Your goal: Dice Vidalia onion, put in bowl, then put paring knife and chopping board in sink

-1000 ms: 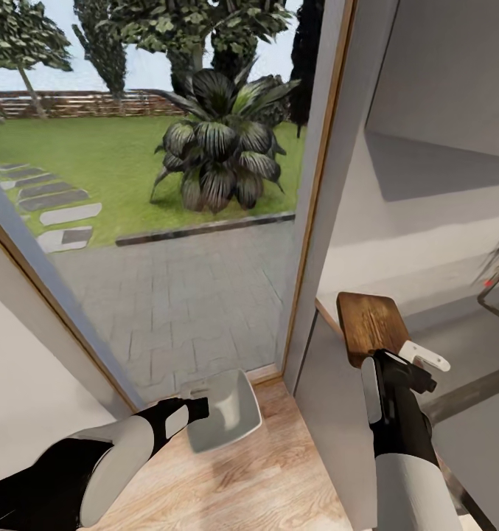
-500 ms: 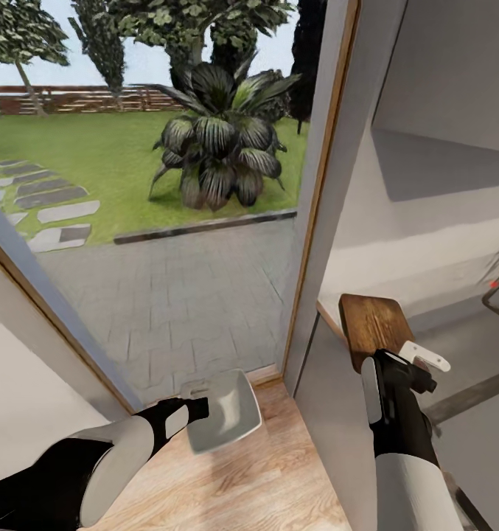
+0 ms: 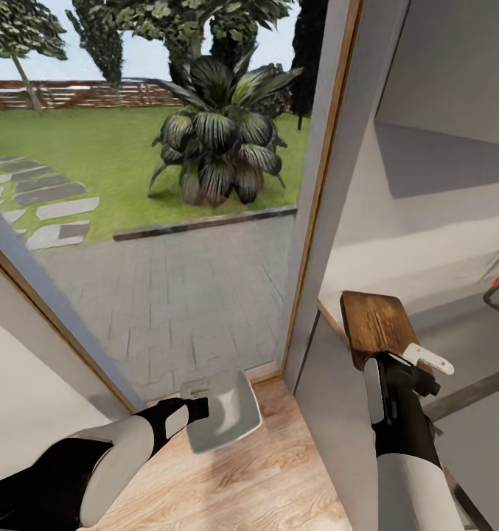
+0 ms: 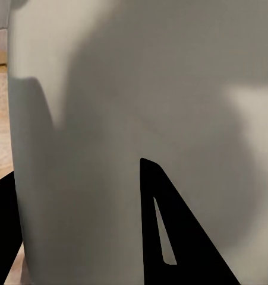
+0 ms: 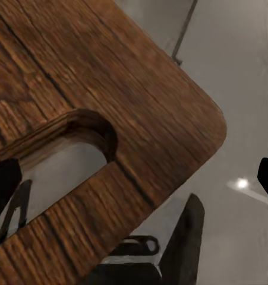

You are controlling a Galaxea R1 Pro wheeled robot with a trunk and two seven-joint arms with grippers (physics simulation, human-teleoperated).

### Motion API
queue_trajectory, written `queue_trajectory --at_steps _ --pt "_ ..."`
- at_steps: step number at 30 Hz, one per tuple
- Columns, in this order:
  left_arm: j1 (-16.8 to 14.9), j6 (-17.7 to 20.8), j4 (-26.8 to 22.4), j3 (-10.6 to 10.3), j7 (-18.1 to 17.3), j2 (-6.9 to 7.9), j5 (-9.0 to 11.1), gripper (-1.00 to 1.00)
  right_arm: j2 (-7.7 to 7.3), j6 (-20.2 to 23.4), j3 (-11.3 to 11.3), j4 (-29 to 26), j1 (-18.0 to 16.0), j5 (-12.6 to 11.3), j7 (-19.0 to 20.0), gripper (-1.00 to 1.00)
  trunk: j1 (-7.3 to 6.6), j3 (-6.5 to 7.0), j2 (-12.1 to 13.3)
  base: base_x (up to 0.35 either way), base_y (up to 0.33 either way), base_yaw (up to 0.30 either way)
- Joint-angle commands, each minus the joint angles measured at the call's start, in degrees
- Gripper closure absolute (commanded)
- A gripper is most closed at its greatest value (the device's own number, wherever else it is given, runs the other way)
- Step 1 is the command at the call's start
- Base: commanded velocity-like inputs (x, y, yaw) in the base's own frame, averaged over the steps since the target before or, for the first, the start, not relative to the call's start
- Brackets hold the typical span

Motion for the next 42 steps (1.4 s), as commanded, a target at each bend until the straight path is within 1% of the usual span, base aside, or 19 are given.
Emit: queue_trajectory --at_steps 1,2,4,7,16,17,22,42 --pt "-0.1 0.1 0.1 -0.4 0.1 -0.03 0.5 1.00 0.03 0.3 -1.1 -0.1 0.0 -0.2 -0.2 -1.00 0.02 -0.14 -0.1 0.000 0.000 0.000" --pt "-0.1 0.1 0.1 -0.4 0.1 -0.03 0.5 1.00 0.03 0.3 -2.1 -0.1 0.0 -0.3 -0.1 -1.00 0.02 -0.20 -0.1 0.000 0.000 0.000" --pt "-0.1 0.1 0.1 -0.4 0.1 -0.03 0.5 1.00 0.03 0.3 -3.1 -0.1 -0.1 -0.3 -0.1 -1.00 0.02 -0.30 -0.1 0.000 0.000 0.000" --pt "-0.1 0.1 0.1 -0.4 0.1 -0.03 0.5 1.00 0.03 0.2 -4.1 -0.1 -0.1 -0.4 -0.1 -1.00 0.02 -0.46 -0.1 0.000 0.000 0.000" --pt "-0.1 0.1 0.1 -0.4 0.1 -0.03 0.5 1.00 0.03 0.2 -4.2 -0.1 -0.1 -0.3 -0.2 -1.00 0.02 -0.82 -0.1 0.000 0.000 0.000" --pt "-0.1 0.1 0.1 -0.4 0.1 -0.03 0.5 1.00 0.03 0.2 -4.2 -0.1 -0.1 -0.3 -0.2 1.00 0.02 -0.82 -0.1 0.000 0.000 0.000" --pt "-0.1 0.1 0.1 -0.4 0.1 -0.03 0.5 1.00 0.03 0.2 -4.8 -0.1 -0.1 -0.3 -0.3 1.00 0.02 -0.83 -0.1 0.000 0.000 0.000" --pt "-0.1 0.2 0.1 -0.4 0.1 -0.03 0.5 1.00 0.03 0.2 -5.2 -0.2 -0.1 -0.2 -0.4 1.00 0.02 -0.83 -0.1 0.000 0.000 0.000"
